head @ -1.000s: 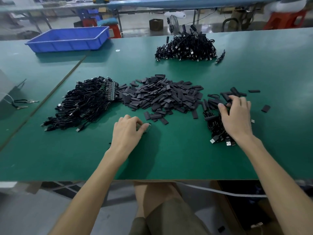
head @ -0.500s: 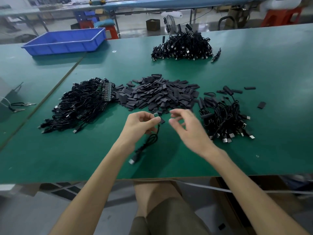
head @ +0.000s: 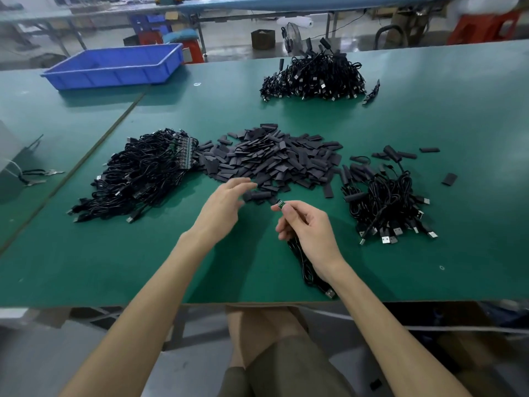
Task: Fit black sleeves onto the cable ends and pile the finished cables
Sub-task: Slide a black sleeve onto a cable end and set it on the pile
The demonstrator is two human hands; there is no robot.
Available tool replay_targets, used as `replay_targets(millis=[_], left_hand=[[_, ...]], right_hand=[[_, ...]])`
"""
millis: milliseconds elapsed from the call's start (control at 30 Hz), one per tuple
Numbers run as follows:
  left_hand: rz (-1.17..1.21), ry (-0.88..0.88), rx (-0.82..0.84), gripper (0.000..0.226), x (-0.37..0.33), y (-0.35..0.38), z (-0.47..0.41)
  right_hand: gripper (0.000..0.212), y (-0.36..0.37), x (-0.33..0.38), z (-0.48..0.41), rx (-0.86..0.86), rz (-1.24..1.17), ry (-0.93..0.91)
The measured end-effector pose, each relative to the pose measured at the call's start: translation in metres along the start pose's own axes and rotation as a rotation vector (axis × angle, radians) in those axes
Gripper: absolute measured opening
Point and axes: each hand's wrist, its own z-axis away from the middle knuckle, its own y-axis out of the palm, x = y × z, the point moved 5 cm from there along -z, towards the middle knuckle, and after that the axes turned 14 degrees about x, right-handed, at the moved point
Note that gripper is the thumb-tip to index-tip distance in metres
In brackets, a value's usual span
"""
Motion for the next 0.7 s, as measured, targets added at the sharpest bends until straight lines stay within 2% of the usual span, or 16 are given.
replay_targets(millis=[67,133,267,433,700], left_hand=[[-0.109,0.001,0.034,0.044,0.001,0.004,-0.003],[-0.133,-0.022,-0.031,0.033,0.003,0.002,-0.001],[-0.086,-0.060,-0.126,0.027,0.008,-0.001,0.009],[-0.017,-0.075,-0.194,0.024,0.010,0.001,0.023],[0.064,-0.127,-0.157,0.024,0.016,0.003,0.028]], right_hand=[[0.023,-0.001,0.000,0.001,0.000,-0.033,0.000],[0.023,-0.002,0.000,0.000,0.010,-0.051,0.004],[0.023,0.000,-0.005,-0.001,0.044,0.005,0.041],[0.036,0.002,-0.005,-0.001,0.122,0.065,0.076],[0.008,0.004,0.000,0.001,0.120,0.066,0.037]])
